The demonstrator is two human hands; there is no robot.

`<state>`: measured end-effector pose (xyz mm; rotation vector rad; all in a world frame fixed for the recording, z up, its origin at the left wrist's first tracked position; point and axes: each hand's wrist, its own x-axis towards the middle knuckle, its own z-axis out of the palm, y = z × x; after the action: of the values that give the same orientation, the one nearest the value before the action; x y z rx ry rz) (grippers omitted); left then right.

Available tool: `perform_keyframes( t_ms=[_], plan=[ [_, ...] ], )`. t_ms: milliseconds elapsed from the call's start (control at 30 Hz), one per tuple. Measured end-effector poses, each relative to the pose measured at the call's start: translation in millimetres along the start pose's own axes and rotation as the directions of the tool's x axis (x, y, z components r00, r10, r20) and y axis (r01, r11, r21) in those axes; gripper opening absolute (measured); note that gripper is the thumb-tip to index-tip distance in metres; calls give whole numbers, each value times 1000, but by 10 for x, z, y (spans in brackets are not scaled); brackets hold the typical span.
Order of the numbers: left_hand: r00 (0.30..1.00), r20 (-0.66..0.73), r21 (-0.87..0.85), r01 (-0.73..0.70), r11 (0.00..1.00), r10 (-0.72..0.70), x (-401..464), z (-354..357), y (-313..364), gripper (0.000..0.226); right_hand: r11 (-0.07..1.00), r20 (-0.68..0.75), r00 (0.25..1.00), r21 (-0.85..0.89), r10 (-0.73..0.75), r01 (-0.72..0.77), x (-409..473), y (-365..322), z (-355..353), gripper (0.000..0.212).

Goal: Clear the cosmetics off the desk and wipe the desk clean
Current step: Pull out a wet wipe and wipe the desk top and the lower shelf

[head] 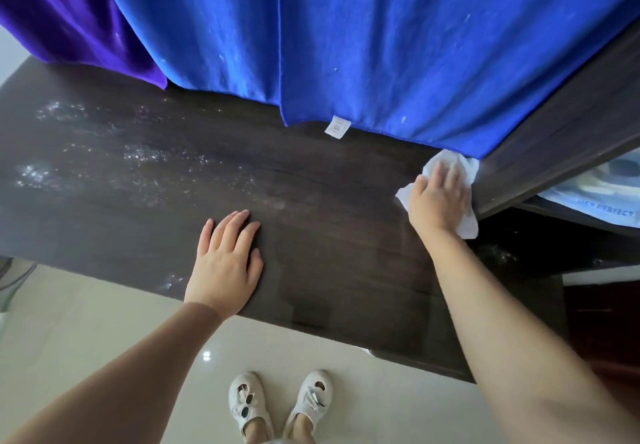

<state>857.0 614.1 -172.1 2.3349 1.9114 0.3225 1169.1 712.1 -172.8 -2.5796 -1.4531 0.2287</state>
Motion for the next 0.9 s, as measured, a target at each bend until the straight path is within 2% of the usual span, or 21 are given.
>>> perform_keyframes(
  t_ms=[33, 67, 100, 133, 167, 233, 267, 300, 333, 367, 400, 467, 500, 533, 567, 633, 667, 700, 767, 833, 900],
  plan=[
    [1000, -4, 2, -4, 1000, 4, -1, 1, -1, 45, 999, 38, 999, 0, 35, -35, -31, -185, 30, 56],
    [1000, -6, 3, -7, 1000, 7, -1, 2, 0, 44, 1000, 82, 997, -7, -3, 4, -95, -410, 82, 56],
    [1000, -9, 2, -8, 1000, 8, -1, 4, 0, 44, 993, 129, 985, -13, -117, 119, -191, -660, 155, 57],
    [1000, -12, 0, -7, 1000, 7, 2, 7, -2, 44, 955, 173, 941, -21, -289, 297, -325, -914, 226, 57],
    [1000, -16, -2, -7, 1000, 7, 4, 9, -5, 44, 865, 225, 846, -25, -483, 500, -486, -1138, 282, 57],
    [1000, -23, -10, -10, 1000, 10, 0, 17, -11, 45, 566, 343, 522, 37, -781, 823, -775, -1370, 289, 55],
    [1000, -24, -14, -11, 1000, 11, 1, 21, -11, 45, 418, 379, 362, 73, -851, 906, -815, -1354, 276, 53],
    [1000, -23, -16, -12, 1000, 12, 1, 25, -9, 45, 330, 382, 269, 104, -884, 938, -768, -1269, 235, 51],
    [1000, -20, -15, -12, 1000, 12, 3, 27, -5, 45, 334, 363, 273, 114, -891, 936, -664, -1142, 193, 50],
    [1000, -18, -14, -12, 1000, 11, 4, 29, -4, 45, 415, 339, 361, 101, -869, 904, -534, -980, 171, 50],
    [1000, -16, -14, -10, 1000, 10, 3, 31, -3, 45, 546, 312, 501, 72, -807, 835, -392, -775, 141, 51],
    [1000, -11, -16, -8, 1000, 7, -6, 28, -7, 45, 825, 227, 801, 15, -554, 566, -169, -299, 52, 51],
    [1000, -11, -16, -7, 1000, 6, -9, 27, -9, 45, 914, 157, 902, 6, -401, 405, -139, -90, 5, 52],
    [1000, -9, -15, -4, 1000, 4, -8, 30, -11, 45, 964, 91, 960, 3, -263, 264, -172, 51, -32, 52],
    [1000, -8, -15, -3, 1000, 3, -8, 31, -13, 45, 989, 54, 987, -7, -149, 149, -251, 97, -38, 52],
    [1000, -11, -29, -2, 1000, 2, -2, 37, -8, 45, 999, 65, 998, -38, -6, 9, -470, -87, 27, 53],
    [1000, -19, -47, -7, 999, 6, 1, 35, -6, 45, 999, 89, 996, -51, 0, 4, -598, -279, 87, 54],
    [999, -40, -78, -17, 997, 14, 4, 28, -3, 44, 997, 110, 993, -56, -53, 59, -736, -519, 151, 55],
    [995, -97, -208, -26, 978, 6, -12, -5, -20, 42, 953, 156, 945, -53, -287, 298, -1050, -1069, 301, 56],
    [991, -121, -375, 5, 927, -55, -36, -72, -130, 41, 803, 255, 784, -43, -566, 594, -1378, -1599, 422, 56],
    [990, -116, -415, 24, 909, -79, -82, -155, -397, 41, 625, 360, 585, -6, -727, 781, -1609, -1886, 458, 55]
  ],
)
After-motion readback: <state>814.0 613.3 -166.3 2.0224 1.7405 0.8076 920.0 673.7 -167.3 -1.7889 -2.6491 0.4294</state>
